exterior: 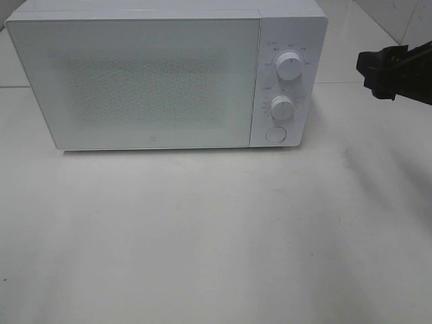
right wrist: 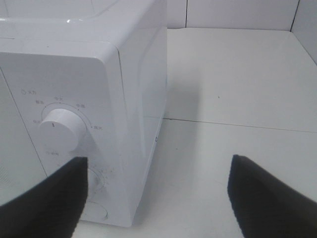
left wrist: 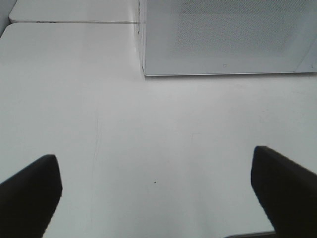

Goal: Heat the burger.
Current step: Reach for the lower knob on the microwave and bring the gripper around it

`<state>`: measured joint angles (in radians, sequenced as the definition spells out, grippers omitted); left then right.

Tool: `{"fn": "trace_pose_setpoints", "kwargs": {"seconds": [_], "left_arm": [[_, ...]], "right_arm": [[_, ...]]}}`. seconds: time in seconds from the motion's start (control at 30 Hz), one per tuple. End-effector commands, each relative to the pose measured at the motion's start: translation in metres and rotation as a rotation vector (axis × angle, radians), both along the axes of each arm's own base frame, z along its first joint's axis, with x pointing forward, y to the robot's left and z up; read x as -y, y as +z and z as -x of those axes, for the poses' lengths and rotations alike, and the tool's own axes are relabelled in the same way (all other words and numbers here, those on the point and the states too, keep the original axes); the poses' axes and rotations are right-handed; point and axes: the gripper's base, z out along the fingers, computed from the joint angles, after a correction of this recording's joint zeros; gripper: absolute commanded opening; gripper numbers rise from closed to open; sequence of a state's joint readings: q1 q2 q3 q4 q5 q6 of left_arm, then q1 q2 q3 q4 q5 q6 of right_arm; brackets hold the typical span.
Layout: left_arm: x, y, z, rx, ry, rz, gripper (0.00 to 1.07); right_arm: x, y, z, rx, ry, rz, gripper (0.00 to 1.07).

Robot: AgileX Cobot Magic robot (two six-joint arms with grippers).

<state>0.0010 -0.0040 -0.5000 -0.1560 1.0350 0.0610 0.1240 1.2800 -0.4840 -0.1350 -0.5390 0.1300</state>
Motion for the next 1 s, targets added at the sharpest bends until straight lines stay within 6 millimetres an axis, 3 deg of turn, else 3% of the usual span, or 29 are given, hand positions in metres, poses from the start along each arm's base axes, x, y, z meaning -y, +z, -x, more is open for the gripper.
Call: {"fn": "trace_pose_setpoints", "kwargs": {"seconds": [0.03,0.2,0.37,1.0], "left_arm": [[0.0,0.0,0.003,0.029,0.001,0.003,0.98],[0.0,0.0,0.003,0.029,0.001,0.003,0.98],[0.0,0.0,0.003,0.029,0.001,0.003,0.98],[0.0,0.0,0.003,0.029,0.001,0.003,0.98]], "right_arm": [[0.002,-0.004,-0.001,0.022,-0.017,-0.02,0.75],[0.005,-0.022,0.004,0.081,-0.069,-0.054,0.75],[-0.008,-0.039,0.012,0.136,-0.086,-0.013,0.75],[-0.053,-0.058,0.023,0.232,-0.181,0.021,0.75]]}}
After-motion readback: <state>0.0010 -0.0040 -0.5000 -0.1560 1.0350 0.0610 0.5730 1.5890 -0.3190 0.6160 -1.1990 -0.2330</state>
